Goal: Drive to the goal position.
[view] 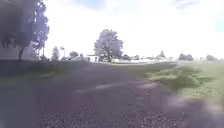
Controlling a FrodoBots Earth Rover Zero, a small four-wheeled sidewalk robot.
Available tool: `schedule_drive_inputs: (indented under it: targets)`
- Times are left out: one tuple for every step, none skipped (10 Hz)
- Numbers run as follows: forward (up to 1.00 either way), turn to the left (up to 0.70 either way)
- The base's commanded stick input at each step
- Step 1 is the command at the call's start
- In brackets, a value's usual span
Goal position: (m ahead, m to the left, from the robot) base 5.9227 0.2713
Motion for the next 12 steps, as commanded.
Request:
schedule_drive_inputs:
  targets:
    - [0.70,0.00]
    - [0.70,0.00]
    - [0.70,0.00]
    - [0.70,0.00]
    - [0.70,0.00]
    - [0.70,0.00]
    - [0.70,0.00]
    - [0.70,0.00]
    - [0.70,0.00]
    - [0.70,0.00]
    - [0.70,-0.08]
    - [0.70,-0.13]
